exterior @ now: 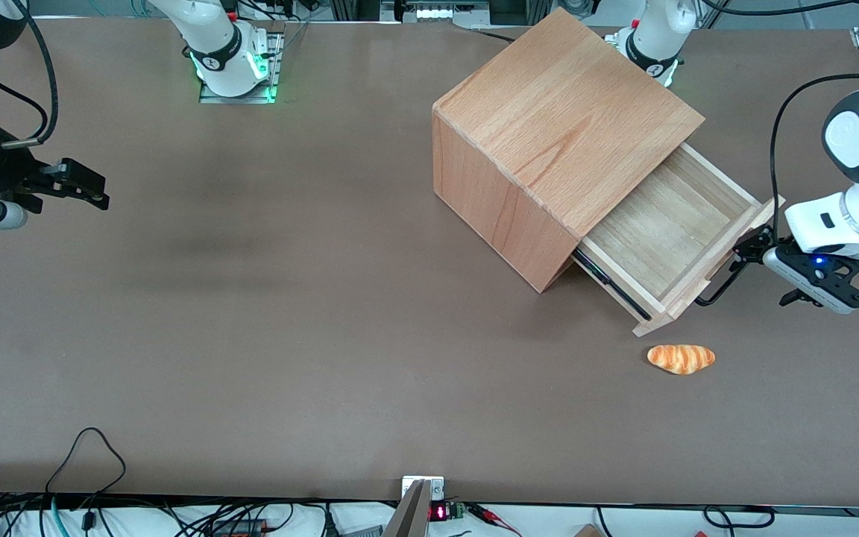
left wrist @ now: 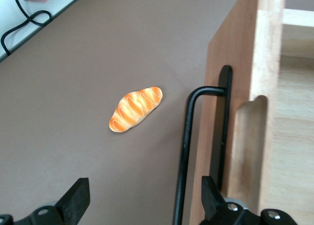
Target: Open top drawer with left arm
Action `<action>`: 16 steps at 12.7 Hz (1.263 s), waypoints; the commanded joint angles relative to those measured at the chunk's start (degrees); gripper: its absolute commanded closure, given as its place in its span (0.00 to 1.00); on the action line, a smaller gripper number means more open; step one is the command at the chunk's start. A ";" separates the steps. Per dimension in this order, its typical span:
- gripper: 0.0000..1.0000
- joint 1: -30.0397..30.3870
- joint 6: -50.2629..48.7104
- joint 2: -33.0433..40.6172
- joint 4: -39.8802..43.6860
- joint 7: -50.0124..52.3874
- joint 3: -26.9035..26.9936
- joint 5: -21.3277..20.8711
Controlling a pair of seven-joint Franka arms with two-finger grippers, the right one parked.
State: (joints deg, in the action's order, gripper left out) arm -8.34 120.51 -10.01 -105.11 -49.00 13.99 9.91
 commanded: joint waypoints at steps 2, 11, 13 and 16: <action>0.00 -0.63 -8.17 1.74 4.55 2.75 0.60 -1.56; 0.00 -0.10 -22.77 12.54 6.59 31.39 0.33 -8.15; 0.00 -0.01 -25.40 13.87 6.59 36.75 0.33 -8.24; 0.00 -0.01 -27.00 14.67 6.76 42.57 0.07 -9.20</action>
State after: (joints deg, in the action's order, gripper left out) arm -8.15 94.71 3.86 -98.36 -9.63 14.24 2.80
